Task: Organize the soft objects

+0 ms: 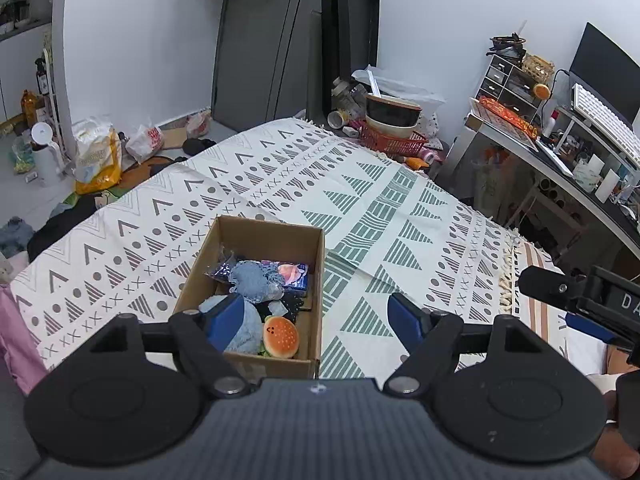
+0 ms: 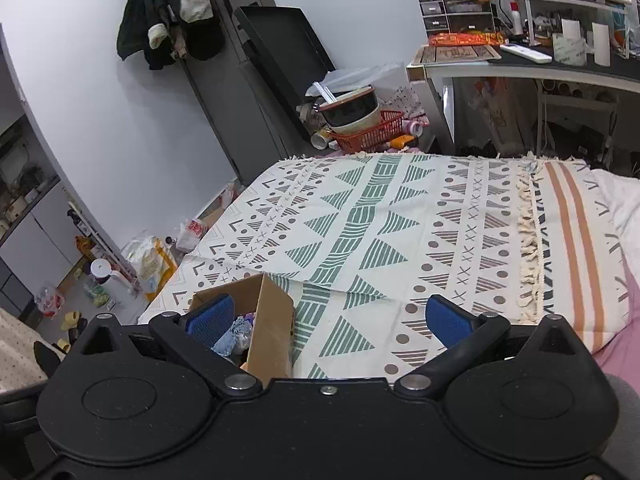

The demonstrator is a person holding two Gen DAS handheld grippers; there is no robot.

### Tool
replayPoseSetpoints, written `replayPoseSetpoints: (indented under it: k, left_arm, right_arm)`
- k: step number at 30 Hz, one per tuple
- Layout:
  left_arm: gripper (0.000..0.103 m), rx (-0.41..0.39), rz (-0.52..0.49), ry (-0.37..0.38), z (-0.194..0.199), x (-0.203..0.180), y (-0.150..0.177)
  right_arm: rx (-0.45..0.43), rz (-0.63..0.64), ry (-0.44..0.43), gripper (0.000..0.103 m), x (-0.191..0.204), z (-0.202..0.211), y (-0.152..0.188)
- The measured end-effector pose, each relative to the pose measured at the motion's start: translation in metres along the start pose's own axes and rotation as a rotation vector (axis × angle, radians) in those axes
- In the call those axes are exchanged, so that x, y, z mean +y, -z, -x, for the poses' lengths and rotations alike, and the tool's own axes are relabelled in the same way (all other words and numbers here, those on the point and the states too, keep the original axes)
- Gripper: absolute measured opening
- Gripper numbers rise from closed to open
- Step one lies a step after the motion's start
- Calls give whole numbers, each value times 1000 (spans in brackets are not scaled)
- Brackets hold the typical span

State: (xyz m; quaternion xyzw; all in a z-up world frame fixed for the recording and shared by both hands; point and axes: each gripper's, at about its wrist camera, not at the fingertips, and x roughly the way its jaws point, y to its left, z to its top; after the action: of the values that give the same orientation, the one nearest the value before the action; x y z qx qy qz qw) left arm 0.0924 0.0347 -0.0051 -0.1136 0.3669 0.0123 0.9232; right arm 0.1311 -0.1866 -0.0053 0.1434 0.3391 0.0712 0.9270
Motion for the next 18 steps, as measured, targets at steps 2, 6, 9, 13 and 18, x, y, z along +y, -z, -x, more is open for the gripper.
replayPoseSetpoints:
  k: [2, 6, 9, 13, 18]
  left_arm:
    - [77, -5, -6, -6, 7, -4, 2]
    - [77, 8, -26, -7, 19, -14, 5]
    - [78, 23, -32, 8, 27, -20, 9]
    - [78, 18, -50, 9, 41, -27, 12]
    - [90, 7, -32, 3, 56, -29, 18]
  right_arm:
    - [-4, 5, 7, 103, -2, 8, -1]
    - [-4, 17, 21, 103, -7, 22, -1]
    - [-2, 29, 24, 103, -8, 31, -2]
    - [-9, 39, 20, 103, -10, 45, -4]
    - [-18, 62, 14, 103, -8, 62, -4]
